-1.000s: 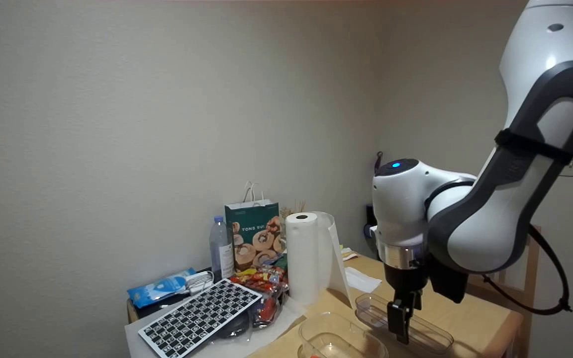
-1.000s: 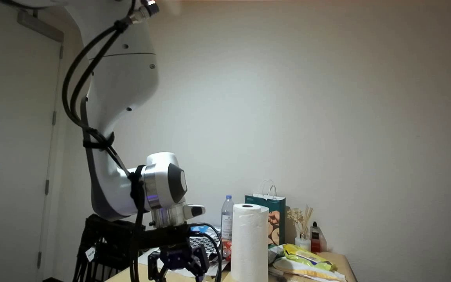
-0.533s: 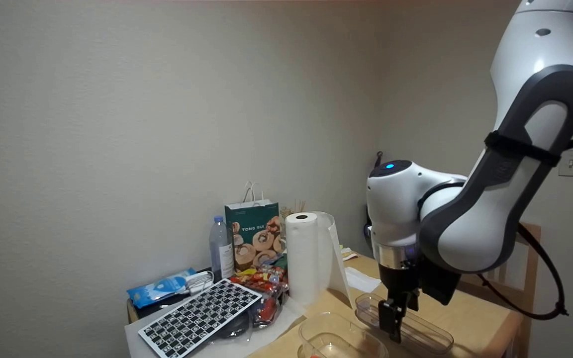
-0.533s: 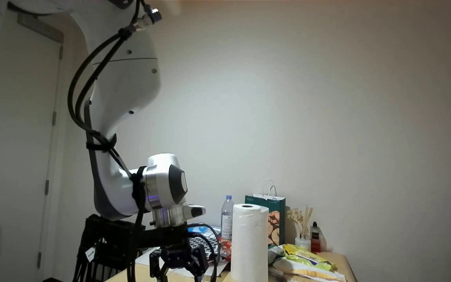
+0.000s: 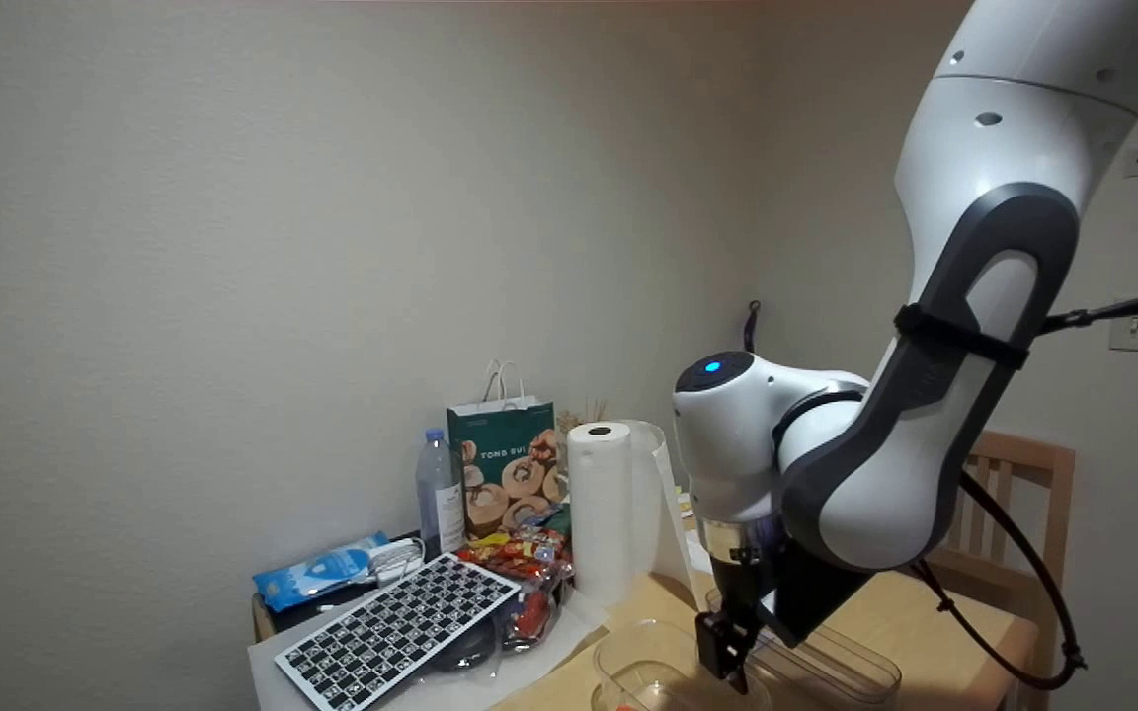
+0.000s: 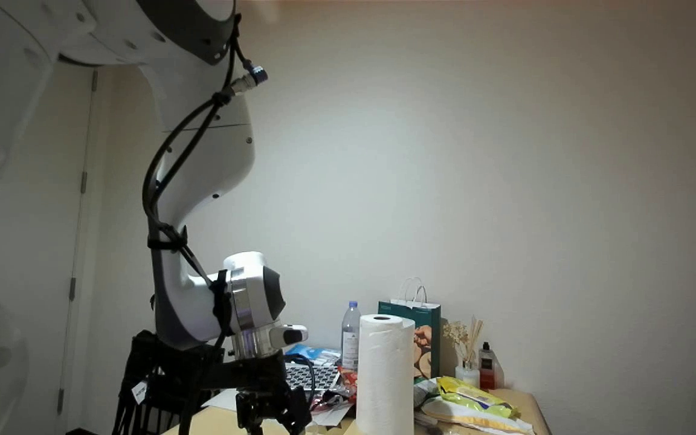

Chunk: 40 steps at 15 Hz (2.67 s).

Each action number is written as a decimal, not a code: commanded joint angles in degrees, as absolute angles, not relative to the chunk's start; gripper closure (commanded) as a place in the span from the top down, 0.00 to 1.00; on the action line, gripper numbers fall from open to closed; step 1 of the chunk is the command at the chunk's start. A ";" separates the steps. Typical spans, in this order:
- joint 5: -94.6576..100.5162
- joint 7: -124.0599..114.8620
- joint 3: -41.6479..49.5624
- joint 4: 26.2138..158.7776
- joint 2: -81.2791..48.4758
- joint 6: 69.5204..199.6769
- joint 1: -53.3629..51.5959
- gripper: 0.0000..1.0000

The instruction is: Pour the contents of the bowl into the glass container

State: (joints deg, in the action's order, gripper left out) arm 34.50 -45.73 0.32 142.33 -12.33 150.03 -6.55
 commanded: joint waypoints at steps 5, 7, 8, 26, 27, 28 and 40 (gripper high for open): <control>26.81 -38.66 1.24 143.05 -14.91 153.41 -6.52 1.00; 23.56 -36.56 1.42 143.13 -15.64 153.90 -6.37 0.74; 22.06 -35.57 1.54 143.10 -15.94 153.91 -6.40 0.74; 1.19 -23.50 1.10 142.47 -17.20 152.25 -6.09 0.07; 1.18 -24.00 1.39 142.40 -17.18 151.94 -6.34 0.08; 2.16 -25.80 2.27 142.15 -17.20 151.28 -7.08 0.08; 32.27 -57.45 11.85 138.02 -1.26 136.61 -10.02 0.08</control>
State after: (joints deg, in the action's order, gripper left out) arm 26.47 -52.52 13.74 138.09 -8.14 143.70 -11.96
